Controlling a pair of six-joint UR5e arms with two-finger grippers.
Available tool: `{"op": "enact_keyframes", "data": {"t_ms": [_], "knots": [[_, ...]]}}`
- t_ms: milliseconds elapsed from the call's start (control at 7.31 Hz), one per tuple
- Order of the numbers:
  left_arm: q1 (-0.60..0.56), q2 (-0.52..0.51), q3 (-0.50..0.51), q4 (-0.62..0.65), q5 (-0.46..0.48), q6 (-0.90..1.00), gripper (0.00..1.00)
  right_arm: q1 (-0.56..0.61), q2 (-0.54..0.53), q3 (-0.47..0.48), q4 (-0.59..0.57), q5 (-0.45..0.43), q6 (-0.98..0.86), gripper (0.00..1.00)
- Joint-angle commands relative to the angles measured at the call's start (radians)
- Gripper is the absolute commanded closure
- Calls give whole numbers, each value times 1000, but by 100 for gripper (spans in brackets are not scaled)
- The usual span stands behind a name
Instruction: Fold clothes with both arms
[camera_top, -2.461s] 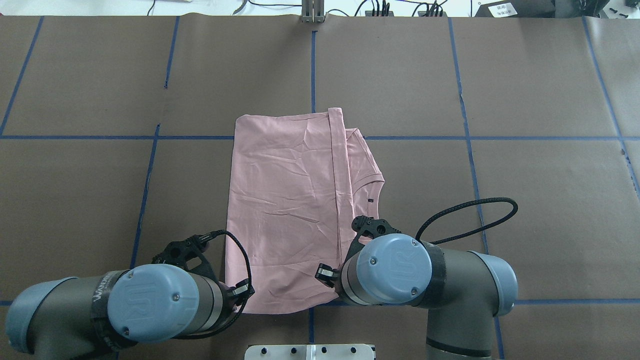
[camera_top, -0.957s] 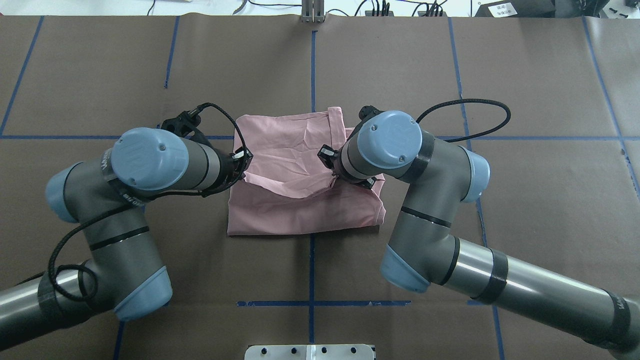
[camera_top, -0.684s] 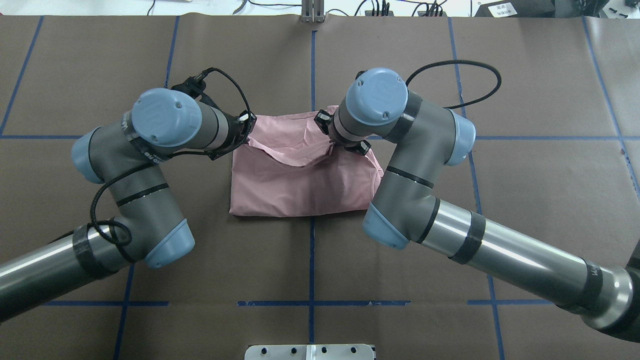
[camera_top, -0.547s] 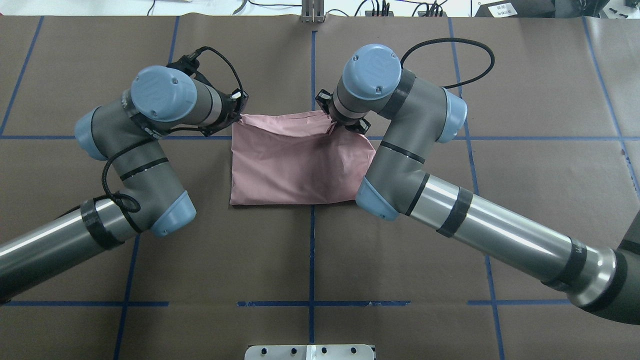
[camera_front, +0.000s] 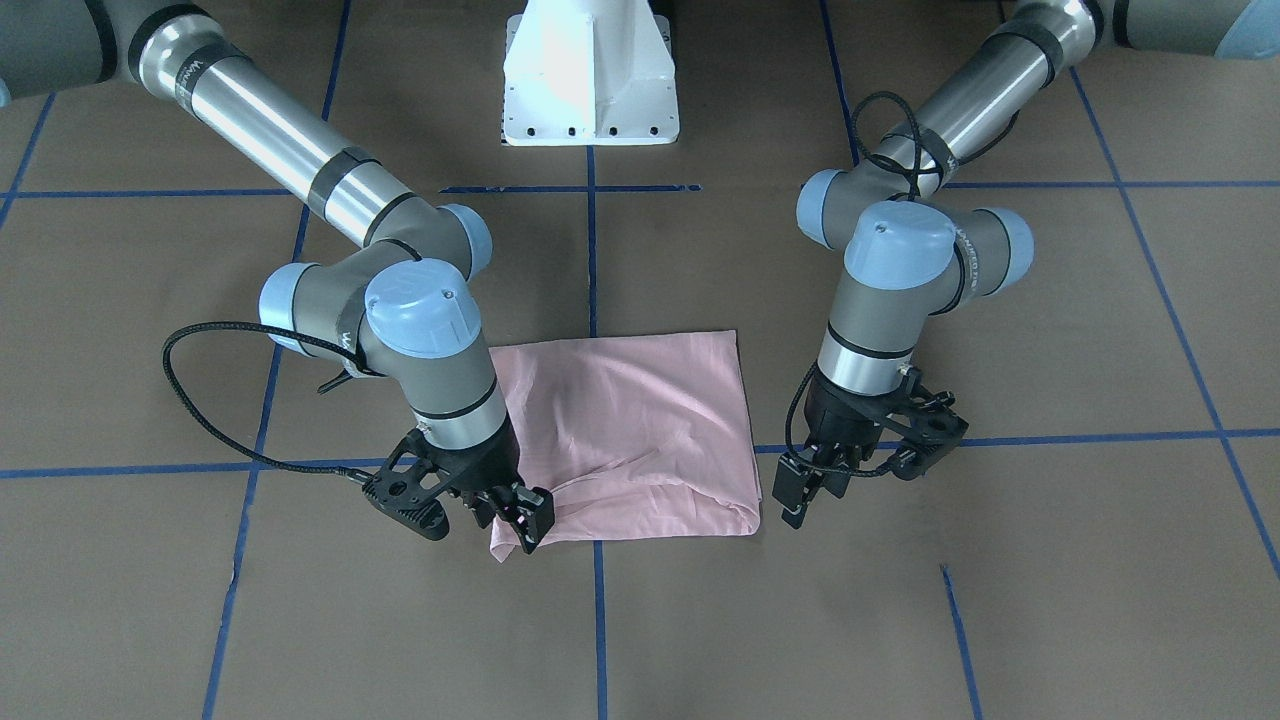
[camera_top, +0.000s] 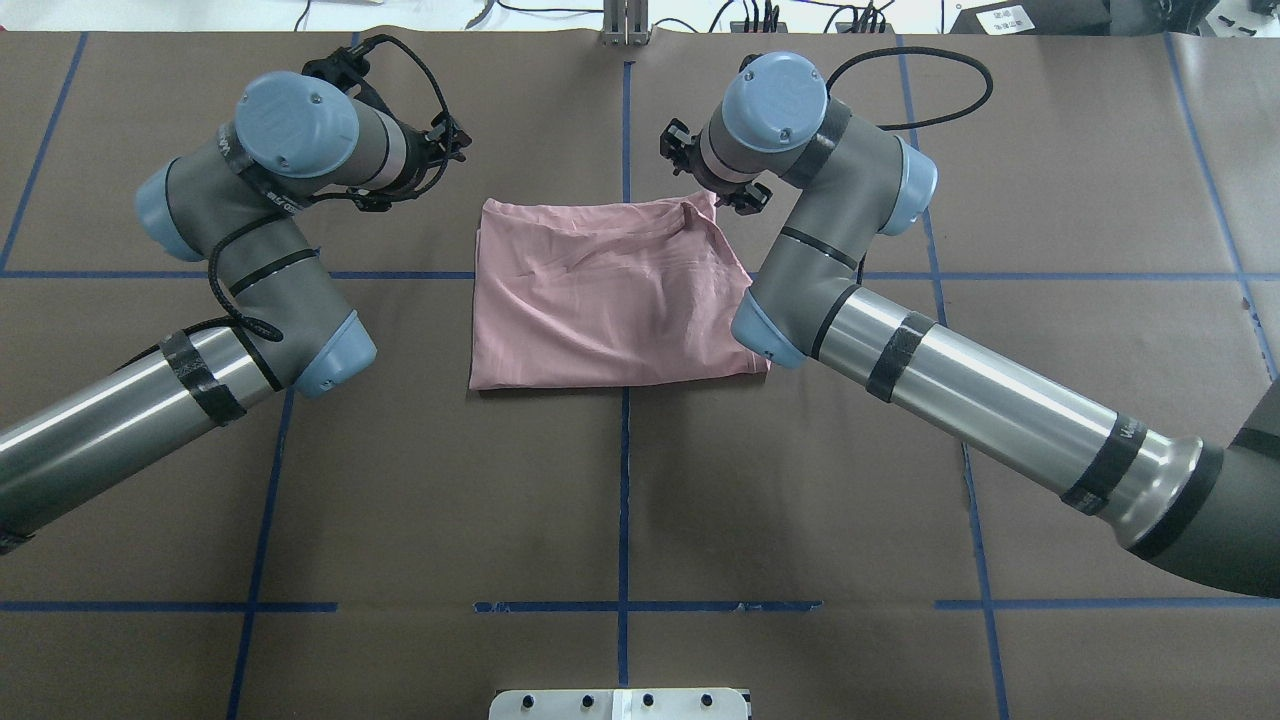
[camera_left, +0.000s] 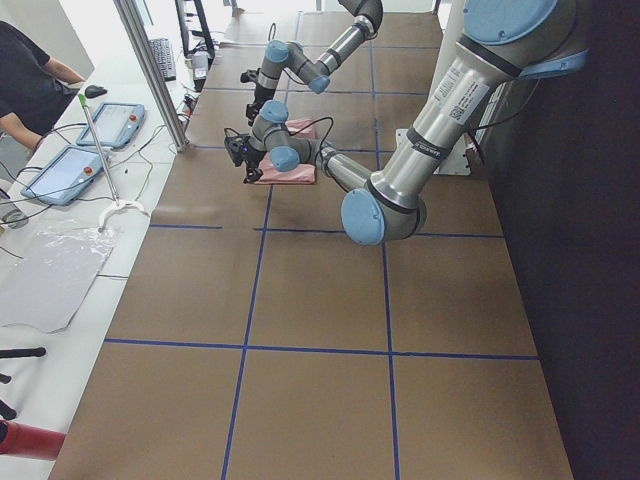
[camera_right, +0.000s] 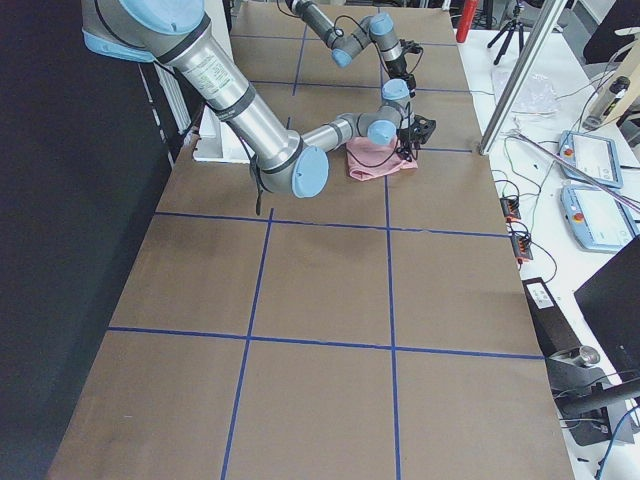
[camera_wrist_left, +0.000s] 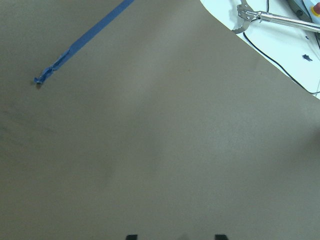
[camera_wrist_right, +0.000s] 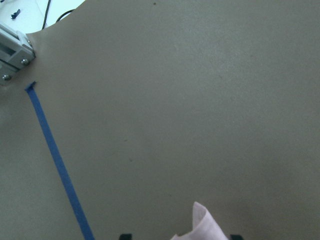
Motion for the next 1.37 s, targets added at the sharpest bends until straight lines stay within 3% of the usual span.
{"op": "enact_keyframes", "data": {"t_ms": [0, 273, 547, 957, 1230], "knots": [[-18, 0, 1, -21, -49, 47, 0, 49, -3, -8, 2, 14, -55, 0], [-97, 28, -41, -12, -203, 167, 0, 130, -27, 56, -95, 98, -216, 0], [-228, 201, -220, -2, -316, 440, 0, 264, -238, 226, -134, 200, -551, 0], [-378, 417, -304, 10, -334, 841, 0, 435, -429, 291, -248, 234, -1122, 0], [-469, 474, -315, 81, -382, 1079, 0, 522, -522, 297, -248, 450, -1269, 0]]}}
